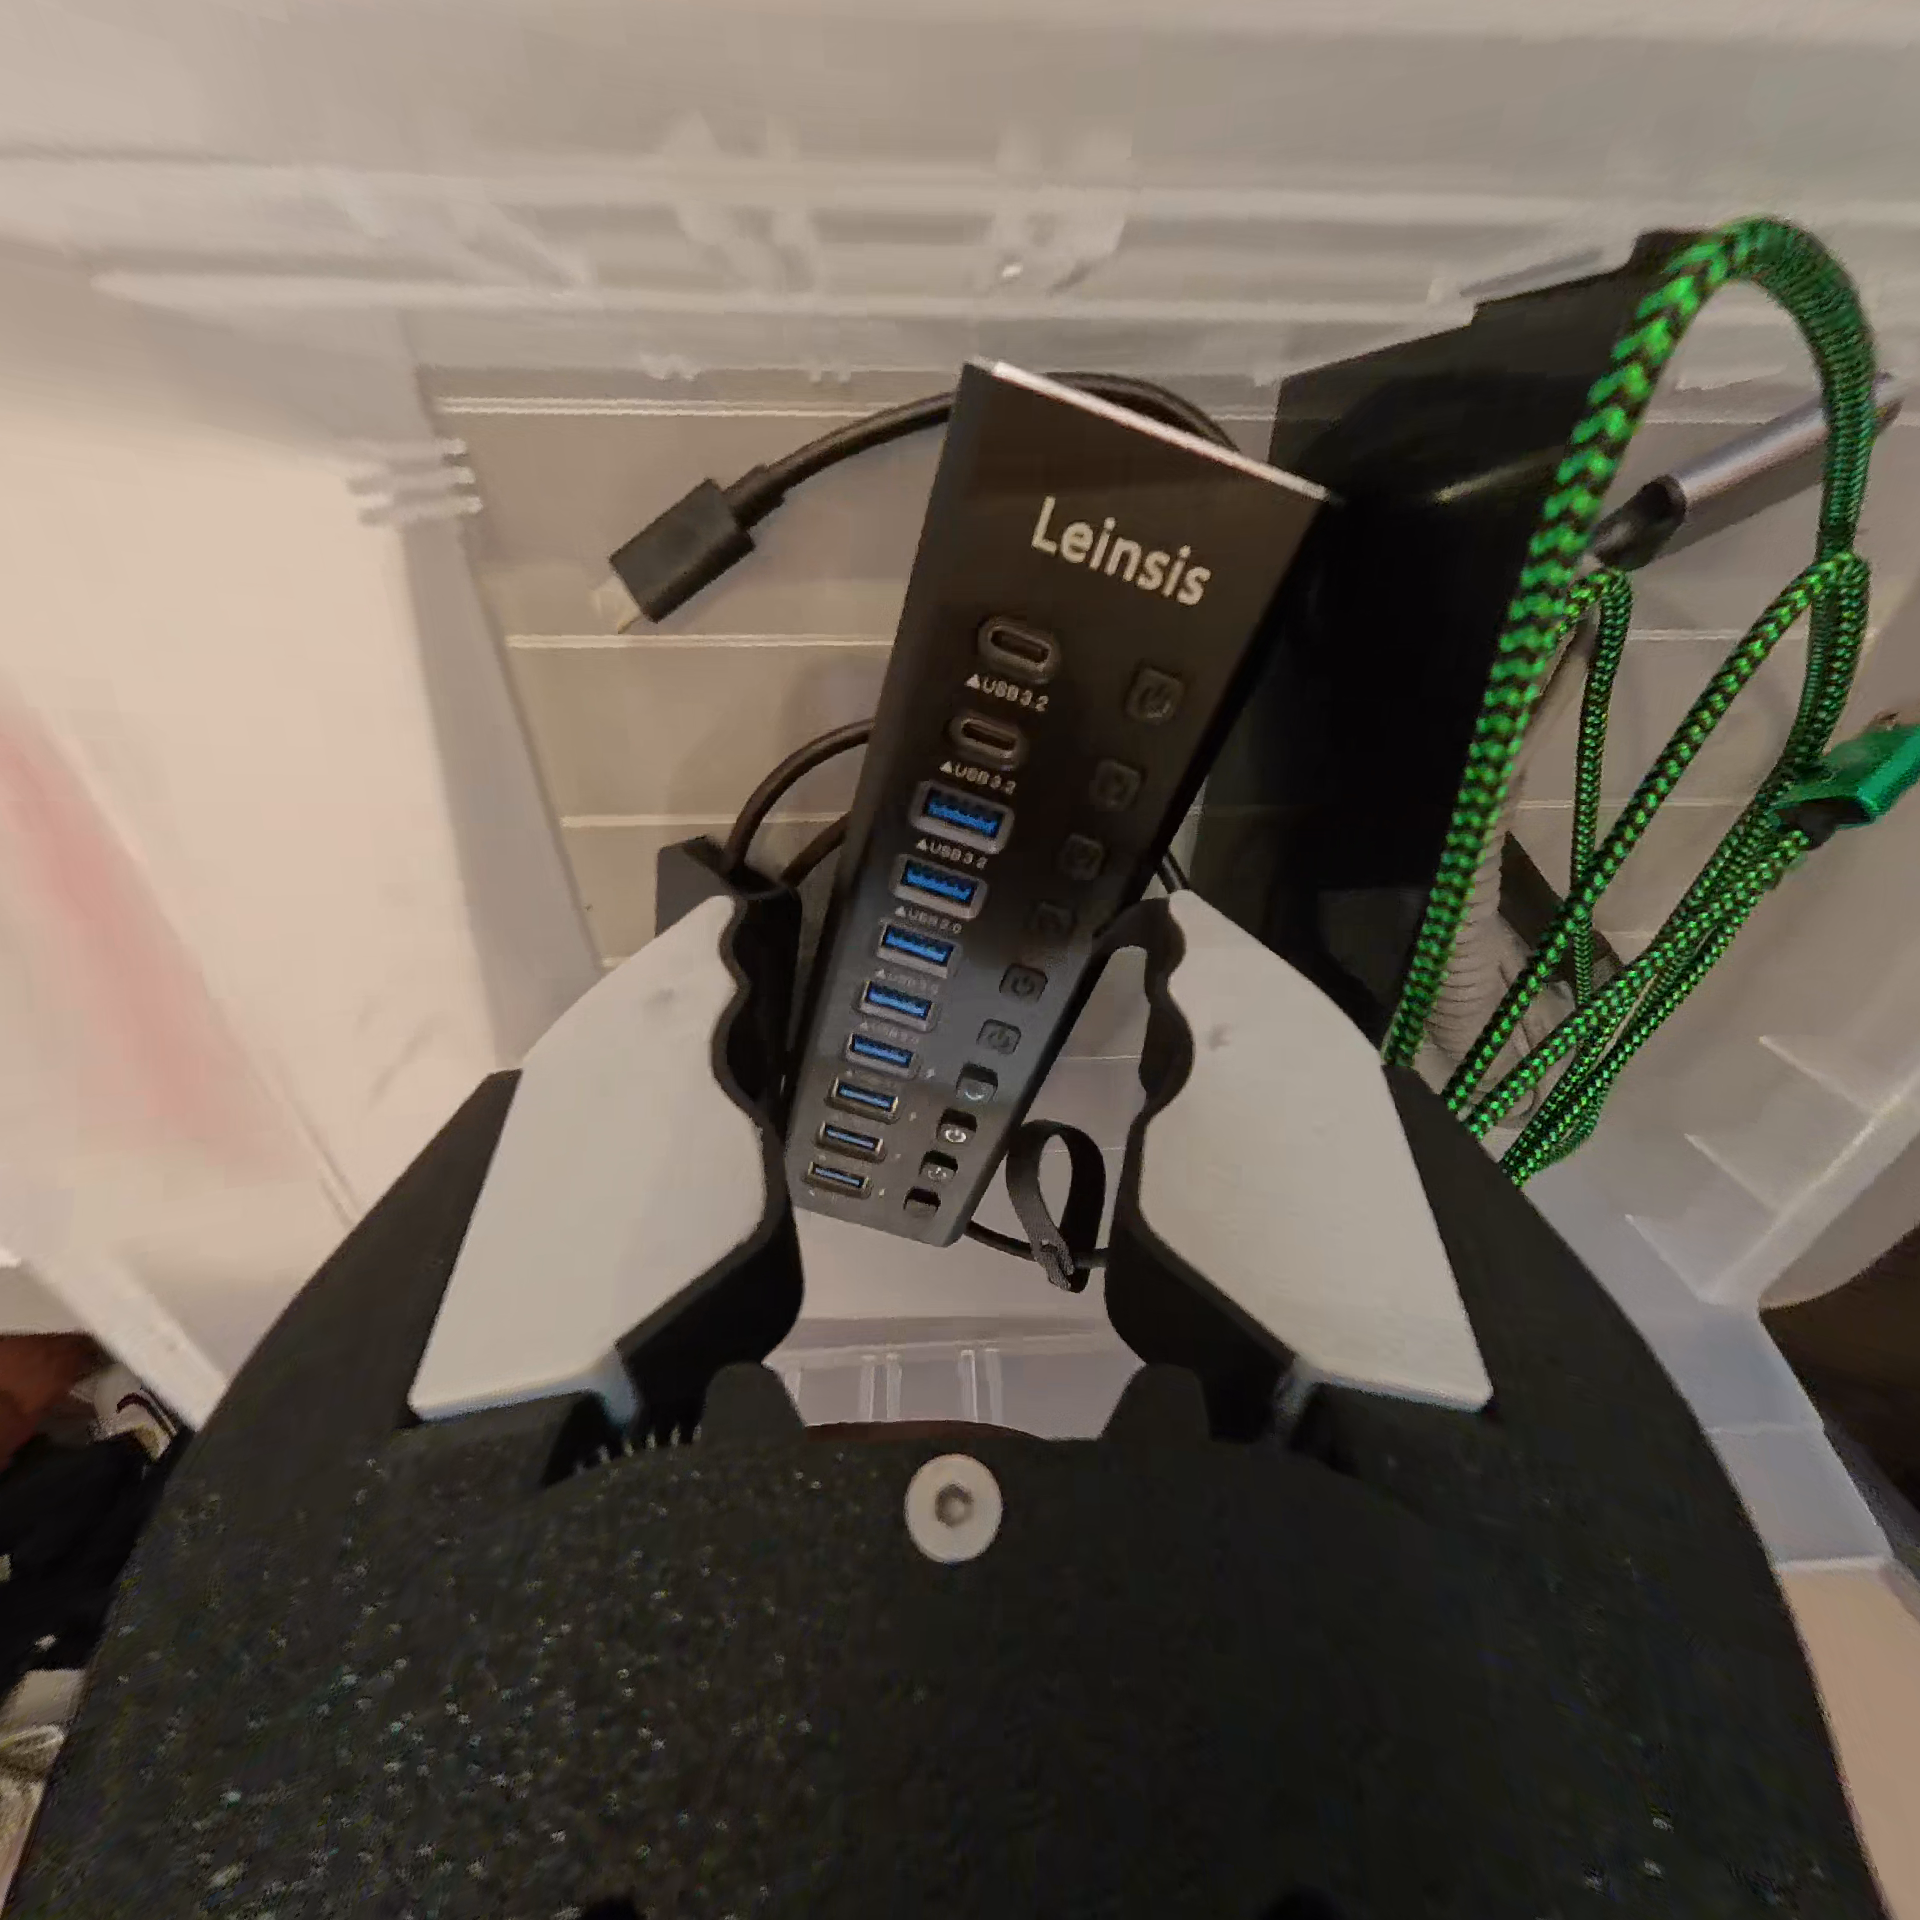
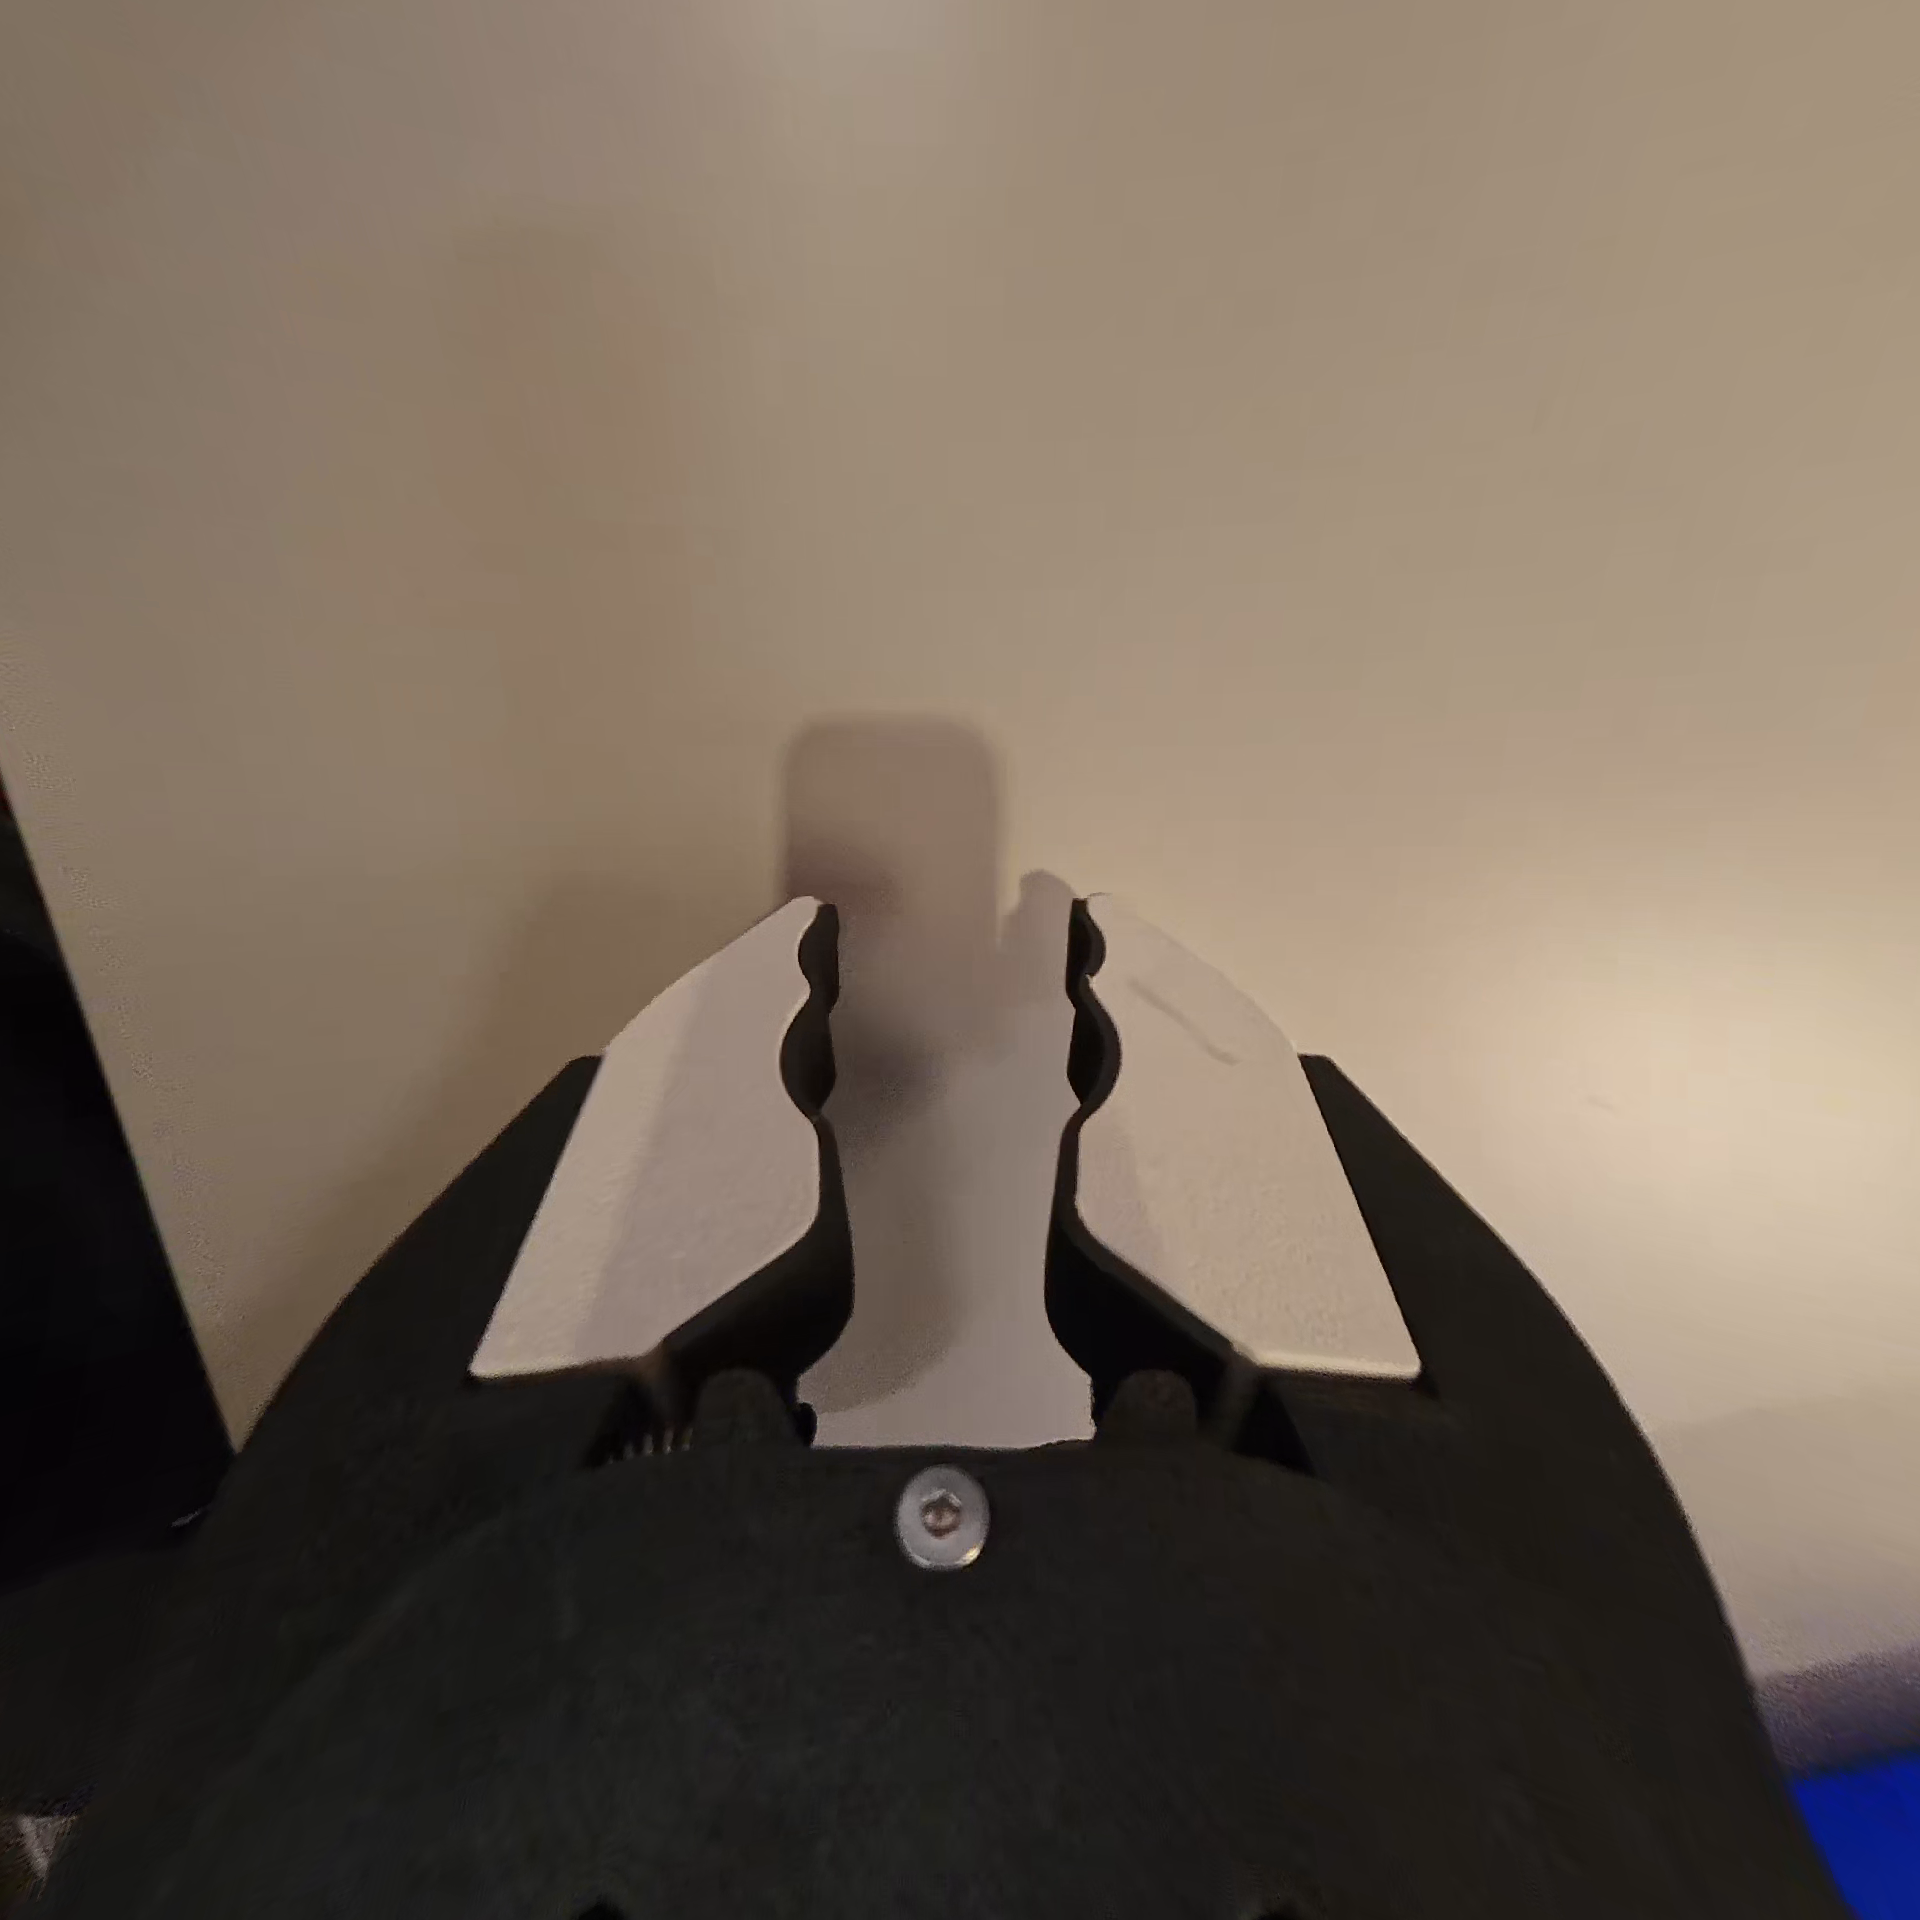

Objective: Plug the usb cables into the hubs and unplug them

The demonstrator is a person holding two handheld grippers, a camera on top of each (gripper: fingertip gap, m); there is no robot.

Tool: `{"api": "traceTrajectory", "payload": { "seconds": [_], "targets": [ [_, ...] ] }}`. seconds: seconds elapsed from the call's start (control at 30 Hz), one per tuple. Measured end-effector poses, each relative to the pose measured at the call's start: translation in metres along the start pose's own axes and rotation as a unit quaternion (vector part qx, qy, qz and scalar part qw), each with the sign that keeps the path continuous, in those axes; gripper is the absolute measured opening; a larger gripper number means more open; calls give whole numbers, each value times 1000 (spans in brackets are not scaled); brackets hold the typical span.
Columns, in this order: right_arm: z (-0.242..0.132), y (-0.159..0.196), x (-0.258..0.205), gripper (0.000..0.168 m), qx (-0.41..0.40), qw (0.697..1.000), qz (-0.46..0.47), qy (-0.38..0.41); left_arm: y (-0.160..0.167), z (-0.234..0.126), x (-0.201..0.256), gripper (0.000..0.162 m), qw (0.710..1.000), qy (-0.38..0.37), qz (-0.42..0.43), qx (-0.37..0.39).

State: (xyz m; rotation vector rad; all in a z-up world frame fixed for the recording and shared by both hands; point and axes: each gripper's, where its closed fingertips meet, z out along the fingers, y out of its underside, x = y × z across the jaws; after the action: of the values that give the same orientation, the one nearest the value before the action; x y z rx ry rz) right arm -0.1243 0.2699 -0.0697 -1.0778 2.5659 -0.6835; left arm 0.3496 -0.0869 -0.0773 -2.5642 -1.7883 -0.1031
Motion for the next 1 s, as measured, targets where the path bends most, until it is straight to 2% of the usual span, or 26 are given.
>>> {"api": "traceTrajectory", "payload": {
  "seconds": [0.23,0.37,0.43,0.73,1.0],
  "targets": [
    [17,4,10,41,-5,1000,19,-14,-6,6,-2,76,997,1,73,-11],
    [25,12,15,41,-17,999,30,-15,-8,3,1,67,994,-5,110,-1],
    [27,15,18,41,-23,999,32,-11,-8,10,7,59,993,17,114,-1],
    [25,13,20,41,-19,999,33,4,-8,20,12,61,993,80,81,-7],
    [25,10,23,41,-3,999,30,12,-10,24,10,61,992,24,124,12]
  ]
}}
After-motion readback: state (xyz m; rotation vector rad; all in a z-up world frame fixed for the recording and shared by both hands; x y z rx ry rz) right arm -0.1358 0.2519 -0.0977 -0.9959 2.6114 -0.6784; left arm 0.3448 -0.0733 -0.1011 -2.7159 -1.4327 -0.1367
